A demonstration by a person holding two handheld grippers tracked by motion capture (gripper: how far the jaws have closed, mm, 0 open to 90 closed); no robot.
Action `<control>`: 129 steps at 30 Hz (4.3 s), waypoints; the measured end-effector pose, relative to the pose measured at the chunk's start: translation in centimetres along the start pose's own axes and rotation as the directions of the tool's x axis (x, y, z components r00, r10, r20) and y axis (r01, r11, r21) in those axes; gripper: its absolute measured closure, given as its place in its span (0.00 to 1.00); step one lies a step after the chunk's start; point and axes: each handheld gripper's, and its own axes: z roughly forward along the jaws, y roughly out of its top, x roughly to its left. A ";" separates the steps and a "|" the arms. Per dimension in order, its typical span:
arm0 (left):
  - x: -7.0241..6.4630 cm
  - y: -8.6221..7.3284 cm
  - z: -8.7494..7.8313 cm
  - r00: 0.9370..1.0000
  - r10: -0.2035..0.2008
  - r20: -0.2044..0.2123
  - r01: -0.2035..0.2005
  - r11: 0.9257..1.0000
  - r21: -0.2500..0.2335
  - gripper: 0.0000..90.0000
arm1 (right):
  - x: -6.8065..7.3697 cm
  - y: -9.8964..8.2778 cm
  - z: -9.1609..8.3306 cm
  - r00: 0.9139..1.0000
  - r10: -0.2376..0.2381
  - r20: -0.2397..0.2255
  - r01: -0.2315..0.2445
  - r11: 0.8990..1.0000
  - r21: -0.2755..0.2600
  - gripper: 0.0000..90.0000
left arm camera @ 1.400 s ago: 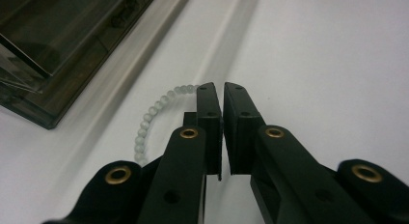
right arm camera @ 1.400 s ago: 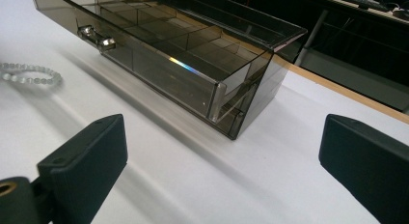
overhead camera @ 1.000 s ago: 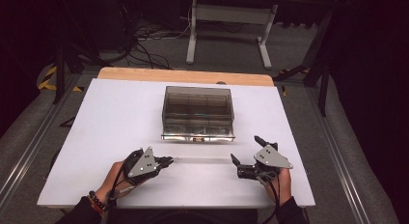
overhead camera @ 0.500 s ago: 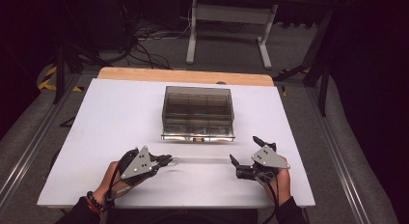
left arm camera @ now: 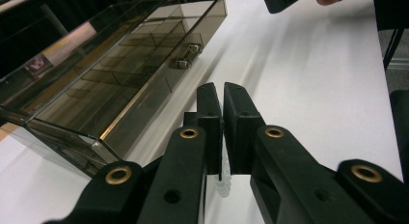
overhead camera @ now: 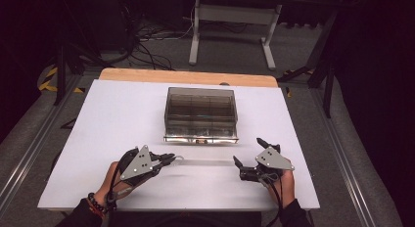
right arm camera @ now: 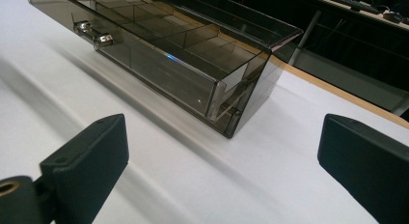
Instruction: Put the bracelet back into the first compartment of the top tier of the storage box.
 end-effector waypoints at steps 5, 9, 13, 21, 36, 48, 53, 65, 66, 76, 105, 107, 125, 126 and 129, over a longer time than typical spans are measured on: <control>0.1 0.4 -0.1 1.000 -0.003 0.000 0.003 1.000 -0.012 0.96 | -0.1 0.0 -0.1 1.000 0.001 0.005 -0.001 1.000 -0.006 0.05; 0.1 0.8 -0.1 1.000 0.009 0.000 -0.009 1.000 -0.022 0.96 | -0.1 0.0 -0.1 1.000 0.000 0.007 0.000 1.000 -0.002 0.05; 0.1 1.2 -0.2 1.000 0.012 0.002 -0.012 0.999 -0.032 0.96 | 0.0 0.1 -0.1 1.000 0.000 0.004 0.000 1.000 -0.005 0.05; 0.4 2.0 0.0 1.000 0.009 0.000 -0.009 0.998 -0.056 0.96 | -0.1 0.0 0.0 1.000 0.002 0.004 -0.002 1.000 -0.003 0.05; 2.3 3.4 1.3 1.000 -0.017 -0.021 0.015 0.994 -0.105 0.96 | -0.1 0.0 0.1 1.000 0.017 0.012 -0.017 1.000 -0.006 0.06; 3.8 3.9 1.5 0.998 -0.040 -0.050 0.033 0.991 -0.130 0.96 | -0.1 0.0 0.1 1.000 0.019 0.010 -0.019 1.000 -0.007 0.06; 4.2 3.9 1.7 0.997 -0.047 -0.067 0.038 0.991 -0.127 0.96 | 0.0 0.0 0.2 1.000 0.017 0.006 -0.017 1.000 -0.003 0.06; 5.8 3.5 2.5 0.991 -0.092 -0.094 0.078 0.987 -0.140 0.96 | 0.0 0.0 0.2 1.000 0.019 0.007 -0.019 1.000 -0.003 0.06; 5.8 3.6 2.5 0.991 -0.092 -0.100 0.077 0.986 -0.146 0.96 | 0.0 0.0 0.2 1.000 0.019 0.007 -0.019 1.000 -0.003 0.06; 6.3 3.4 2.8 0.989 -0.116 -0.090 0.102 0.984 -0.145 0.96 | 0.1 0.0 0.3 1.000 0.015 0.004 -0.015 1.000 0.002 0.06; 7.1 0.6 4.6 0.979 -0.157 -0.129 0.151 0.987 -0.054 0.95 | 0.4 0.3 0.0 0.999 0.008 -0.033 -0.008 1.000 -0.010 0.16; 7.2 0.4 4.8 0.978 -0.157 -0.134 0.152 0.987 -0.045 0.95 | 0.5 0.4 0.1 0.999 0.012 -0.041 -0.012 1.000 -0.005 0.16; 7.3 -0.3 4.9 0.965 -0.175 -0.193 0.174 0.984 -0.024 0.88 | -0.2 0.3 -0.5 0.996 0.048 -0.079 -0.051 0.998 -0.037 0.60; 7.3 -0.3 4.8 0.965 -0.174 -0.195 0.172 0.985 -0.027 0.88 | -0.2 0.3 -0.5 0.996 0.046 -0.081 -0.049 0.998 -0.034 0.63; 7.3 -0.2 4.6 0.965 -0.173 -0.198 0.170 0.985 -0.033 0.87 | -0.3 0.3 -0.5 0.994 0.050 -0.099 -0.053 0.998 -0.033 0.77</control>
